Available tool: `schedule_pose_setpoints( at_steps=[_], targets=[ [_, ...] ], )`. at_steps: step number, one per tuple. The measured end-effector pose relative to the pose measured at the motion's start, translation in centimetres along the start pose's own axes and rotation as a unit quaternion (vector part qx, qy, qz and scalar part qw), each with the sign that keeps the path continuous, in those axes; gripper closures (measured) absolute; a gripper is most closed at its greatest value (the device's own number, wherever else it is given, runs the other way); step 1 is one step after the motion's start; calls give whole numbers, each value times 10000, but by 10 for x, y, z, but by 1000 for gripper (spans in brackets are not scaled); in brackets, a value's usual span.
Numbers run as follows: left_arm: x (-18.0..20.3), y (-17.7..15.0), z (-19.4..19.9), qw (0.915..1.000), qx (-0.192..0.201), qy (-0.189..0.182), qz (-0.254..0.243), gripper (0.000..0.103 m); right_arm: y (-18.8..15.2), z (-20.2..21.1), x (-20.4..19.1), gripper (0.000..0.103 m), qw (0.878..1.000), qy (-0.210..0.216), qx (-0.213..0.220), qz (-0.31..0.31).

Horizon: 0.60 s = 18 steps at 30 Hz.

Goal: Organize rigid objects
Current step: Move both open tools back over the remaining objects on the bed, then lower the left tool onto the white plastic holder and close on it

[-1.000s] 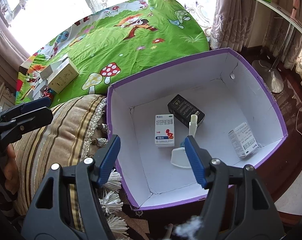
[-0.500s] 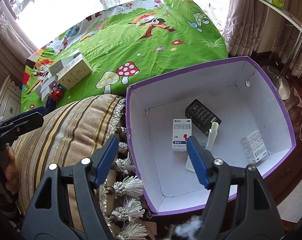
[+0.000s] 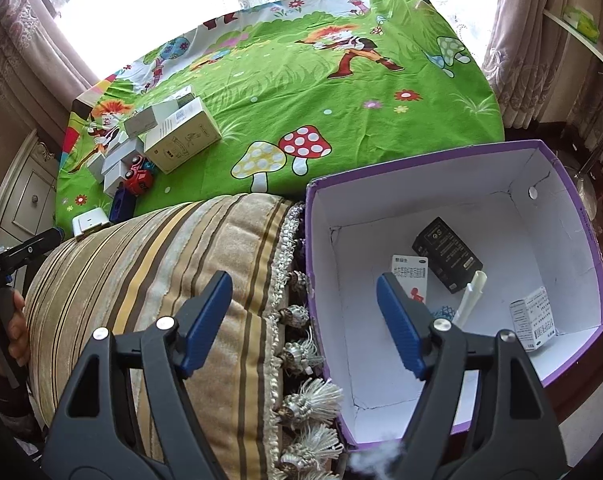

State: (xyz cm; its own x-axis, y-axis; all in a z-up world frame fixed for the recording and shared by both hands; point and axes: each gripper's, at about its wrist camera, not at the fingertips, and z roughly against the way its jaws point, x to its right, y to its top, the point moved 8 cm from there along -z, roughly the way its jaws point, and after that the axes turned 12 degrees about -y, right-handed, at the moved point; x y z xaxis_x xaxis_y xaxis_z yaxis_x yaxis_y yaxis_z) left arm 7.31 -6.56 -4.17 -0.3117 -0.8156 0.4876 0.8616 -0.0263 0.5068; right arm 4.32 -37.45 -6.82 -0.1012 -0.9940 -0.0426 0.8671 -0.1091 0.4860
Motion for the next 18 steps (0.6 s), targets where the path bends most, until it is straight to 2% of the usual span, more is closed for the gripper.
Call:
schedule_pose_setpoints(
  at_steps=[6, 11, 18],
  targets=[
    [-33, -2, 8, 9985, -177, 466, -229, 15, 7, -4, -9, 25, 9999, 33, -18, 109],
    [-45, 4, 3, 9939, -508, 709, -677, 3, 11, -8, -20, 24, 9993, 30, -82, 364],
    [-60, 16, -19, 9879, -1006, 723, -934, 0, 25, -7, -36, 20, 9988, 200, -89, 432]
  ],
)
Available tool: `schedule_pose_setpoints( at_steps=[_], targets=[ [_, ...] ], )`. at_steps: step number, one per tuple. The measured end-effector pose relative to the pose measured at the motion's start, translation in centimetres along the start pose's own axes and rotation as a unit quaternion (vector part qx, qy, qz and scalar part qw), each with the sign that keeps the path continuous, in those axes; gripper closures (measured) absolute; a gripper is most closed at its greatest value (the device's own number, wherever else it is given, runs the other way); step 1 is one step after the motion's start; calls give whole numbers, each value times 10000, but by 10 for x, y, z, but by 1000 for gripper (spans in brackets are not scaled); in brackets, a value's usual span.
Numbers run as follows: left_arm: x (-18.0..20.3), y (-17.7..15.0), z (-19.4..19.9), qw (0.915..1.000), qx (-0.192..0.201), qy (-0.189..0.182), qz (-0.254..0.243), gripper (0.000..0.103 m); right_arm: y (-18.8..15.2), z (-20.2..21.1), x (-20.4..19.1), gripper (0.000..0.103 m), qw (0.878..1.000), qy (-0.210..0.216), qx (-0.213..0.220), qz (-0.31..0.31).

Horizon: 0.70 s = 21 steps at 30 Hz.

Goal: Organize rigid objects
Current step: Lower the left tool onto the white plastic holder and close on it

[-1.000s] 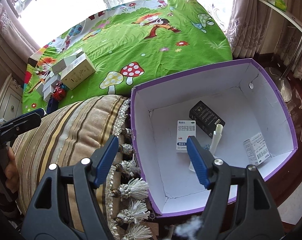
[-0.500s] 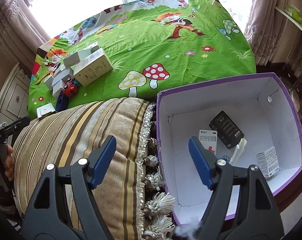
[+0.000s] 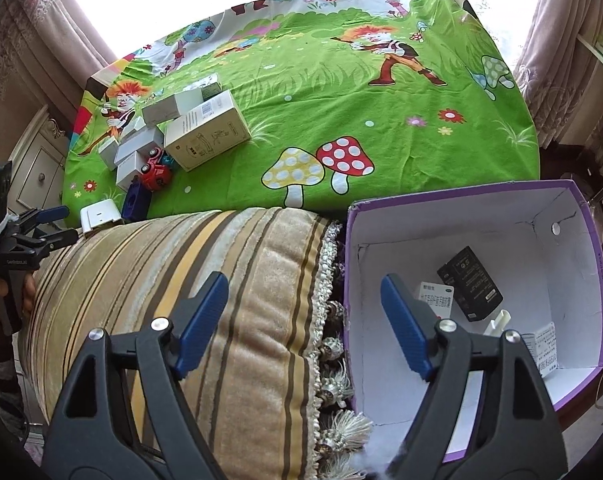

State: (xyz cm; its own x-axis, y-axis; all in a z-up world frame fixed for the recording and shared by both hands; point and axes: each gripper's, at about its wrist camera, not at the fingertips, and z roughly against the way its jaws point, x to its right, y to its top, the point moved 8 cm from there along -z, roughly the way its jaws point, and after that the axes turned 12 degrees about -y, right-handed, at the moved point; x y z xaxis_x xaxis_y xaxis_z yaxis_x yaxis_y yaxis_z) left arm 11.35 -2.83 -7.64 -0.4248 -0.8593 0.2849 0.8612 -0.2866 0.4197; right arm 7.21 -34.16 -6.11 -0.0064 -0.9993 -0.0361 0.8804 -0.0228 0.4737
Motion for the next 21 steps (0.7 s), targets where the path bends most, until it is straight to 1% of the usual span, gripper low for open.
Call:
schedule_pose_setpoints(
  at_steps=[1, 3, 6, 8, 11, 14, 18, 21],
  targets=[
    [-2, 1, -3, 10000, -61, 30, -15, 0, 2, -1, -4, 19, 10000, 13, -25, 24],
    [-3, 3, -10, 9997, -207, -60, -78, 0, 8, -2, -15, 19, 9999, 75, -32, 132],
    [-6, 4, -19, 9991, -384, -46, -144, 0, 15, -3, -38, 19, 9991, 193, -19, 377],
    [-6, 4, -25, 9986, -482, -103, -169, 0, 20, -5, -54, 19, 9982, 260, -18, 544],
    [-9, 7, -31, 9981, -560, -178, -170, 0, 27, -6, -81, 19, 9961, 387, 7, 791],
    [-19, 8, -39, 9975, -669, -213, -25, 0, 33, -8, -108, 19, 9940, 498, -8, 974],
    [-24, 8, -42, 9968, -704, -378, 52, 1, 35, -15, -139, 19, 9915, 708, -216, 1072],
    [-24, 6, -44, 9962, -731, -464, 73, 7, 35, -24, -159, 19, 9900, 748, -325, 1153]
  ],
)
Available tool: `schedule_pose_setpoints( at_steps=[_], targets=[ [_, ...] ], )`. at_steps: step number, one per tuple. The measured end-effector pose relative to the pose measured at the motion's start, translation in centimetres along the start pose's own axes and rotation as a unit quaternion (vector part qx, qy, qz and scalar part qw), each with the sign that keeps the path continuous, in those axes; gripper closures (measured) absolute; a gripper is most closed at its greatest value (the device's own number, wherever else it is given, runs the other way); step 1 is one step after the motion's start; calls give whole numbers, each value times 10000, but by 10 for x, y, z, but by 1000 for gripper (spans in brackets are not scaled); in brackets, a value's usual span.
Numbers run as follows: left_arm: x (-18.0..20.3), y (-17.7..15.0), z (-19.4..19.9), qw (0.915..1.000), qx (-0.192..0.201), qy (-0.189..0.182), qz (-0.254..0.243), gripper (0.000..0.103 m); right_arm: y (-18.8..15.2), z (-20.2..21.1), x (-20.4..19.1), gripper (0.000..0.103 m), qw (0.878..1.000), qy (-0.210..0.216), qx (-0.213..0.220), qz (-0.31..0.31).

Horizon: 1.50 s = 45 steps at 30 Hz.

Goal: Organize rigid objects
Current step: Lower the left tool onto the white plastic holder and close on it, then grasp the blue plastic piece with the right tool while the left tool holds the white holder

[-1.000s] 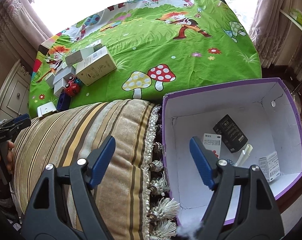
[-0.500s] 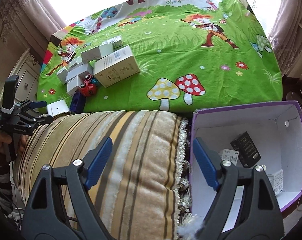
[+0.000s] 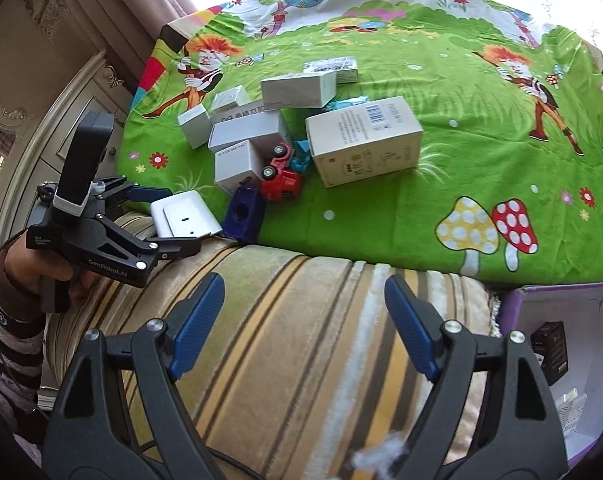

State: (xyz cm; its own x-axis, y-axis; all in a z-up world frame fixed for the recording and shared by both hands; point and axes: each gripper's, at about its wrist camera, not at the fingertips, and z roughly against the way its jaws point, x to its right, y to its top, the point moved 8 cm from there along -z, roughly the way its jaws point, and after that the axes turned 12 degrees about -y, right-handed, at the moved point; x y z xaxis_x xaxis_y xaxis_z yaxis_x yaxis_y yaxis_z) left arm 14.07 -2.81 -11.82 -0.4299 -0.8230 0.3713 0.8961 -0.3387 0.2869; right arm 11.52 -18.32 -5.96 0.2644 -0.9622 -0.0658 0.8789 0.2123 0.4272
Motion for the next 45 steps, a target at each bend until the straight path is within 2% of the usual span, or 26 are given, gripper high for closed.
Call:
schedule_pose_setpoints(
  at_steps=[2, 12, 23, 28, 30, 33, 35, 38, 45],
  targets=[
    [0, 0, 1, 10000, 26, -35, -17, 15, 2, -7, -9, 19, 10000, -5, -39, 18],
    [-1, -12, 18, 9996, 254, 122, -58, 15, 14, -25, -39, 19, 9999, 81, -117, 8],
    [-16, -39, 50, 9962, 768, 164, 366, 15, 23, -53, -64, 19, 9990, 57, -415, 153],
    [-20, -48, 65, 9938, 993, 164, 481, 15, 29, -72, -73, 20, 9979, -123, -573, 267],
    [-20, -50, 67, 9930, 1053, 146, 522, 15, 31, -79, -77, 24, 9974, -169, -627, 311],
    [-21, -50, 68, 9919, 1121, 118, 581, 15, 31, -89, -80, 41, 9964, -172, -752, 348],
    [-21, -52, 71, 9912, 1167, 98, 620, 15, 27, -93, -81, 65, 9956, -94, -858, 364],
    [-22, -52, 72, 9904, 1211, 78, 656, 15, 24, -90, -82, 70, 9959, 43, -824, 369],
    [-20, -53, 77, 9893, 1275, 115, 706, 15, 23, -73, -85, 71, 9973, 247, -607, 331]
  ],
)
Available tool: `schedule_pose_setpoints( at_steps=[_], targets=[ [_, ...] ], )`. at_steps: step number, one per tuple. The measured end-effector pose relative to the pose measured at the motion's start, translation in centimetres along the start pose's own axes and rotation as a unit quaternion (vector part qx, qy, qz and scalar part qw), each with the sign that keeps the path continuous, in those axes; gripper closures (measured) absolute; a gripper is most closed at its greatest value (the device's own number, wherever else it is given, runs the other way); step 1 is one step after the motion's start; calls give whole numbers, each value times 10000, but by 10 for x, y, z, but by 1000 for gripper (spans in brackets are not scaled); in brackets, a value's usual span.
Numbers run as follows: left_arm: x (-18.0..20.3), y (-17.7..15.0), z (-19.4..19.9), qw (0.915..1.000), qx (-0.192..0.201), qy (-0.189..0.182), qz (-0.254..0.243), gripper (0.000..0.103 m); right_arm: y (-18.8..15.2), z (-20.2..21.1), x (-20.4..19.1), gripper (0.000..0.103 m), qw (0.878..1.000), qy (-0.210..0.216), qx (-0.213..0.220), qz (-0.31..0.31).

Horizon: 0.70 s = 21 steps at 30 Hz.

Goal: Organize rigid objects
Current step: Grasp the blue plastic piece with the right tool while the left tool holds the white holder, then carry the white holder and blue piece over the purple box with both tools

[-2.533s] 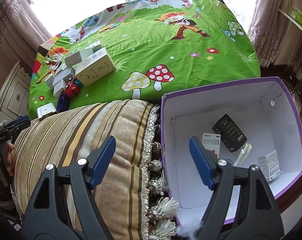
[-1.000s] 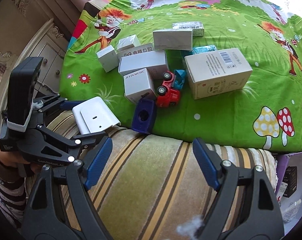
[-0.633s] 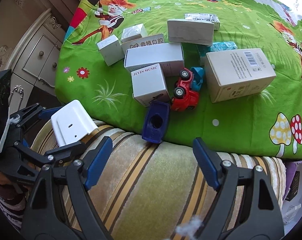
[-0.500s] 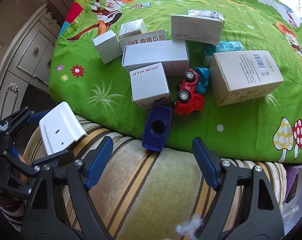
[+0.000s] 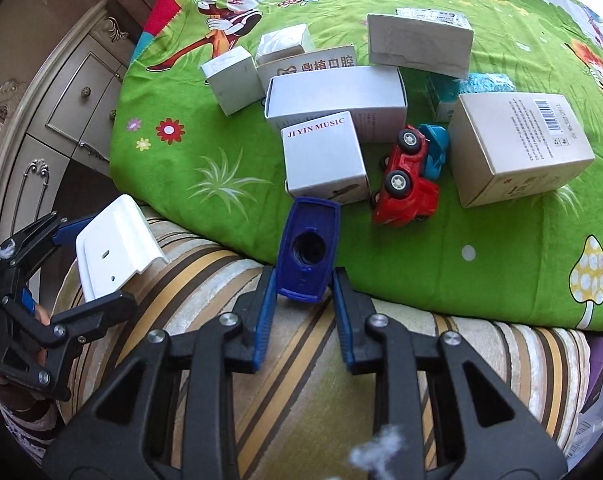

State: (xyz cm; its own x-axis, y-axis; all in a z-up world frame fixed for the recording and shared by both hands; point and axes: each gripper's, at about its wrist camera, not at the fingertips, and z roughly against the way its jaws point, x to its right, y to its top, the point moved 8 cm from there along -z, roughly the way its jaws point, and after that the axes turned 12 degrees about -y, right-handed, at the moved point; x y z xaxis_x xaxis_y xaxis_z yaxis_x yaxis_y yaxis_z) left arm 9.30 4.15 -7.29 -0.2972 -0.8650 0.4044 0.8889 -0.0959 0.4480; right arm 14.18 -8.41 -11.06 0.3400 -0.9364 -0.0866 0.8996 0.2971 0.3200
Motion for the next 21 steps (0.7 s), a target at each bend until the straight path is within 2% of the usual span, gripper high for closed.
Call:
schedule_pose_setpoints(
  at_steps=[6, 21],
  targets=[
    [6, -2, 3, 10000, 14, 18, 4, 15, -6, 22, 3, 72, 9995, 114, 275, -62],
    [33, 3, 0, 9999, 8, -52, -149, 15, -19, 55, 30, 74, 9968, 240, 641, -412]
  ],
)
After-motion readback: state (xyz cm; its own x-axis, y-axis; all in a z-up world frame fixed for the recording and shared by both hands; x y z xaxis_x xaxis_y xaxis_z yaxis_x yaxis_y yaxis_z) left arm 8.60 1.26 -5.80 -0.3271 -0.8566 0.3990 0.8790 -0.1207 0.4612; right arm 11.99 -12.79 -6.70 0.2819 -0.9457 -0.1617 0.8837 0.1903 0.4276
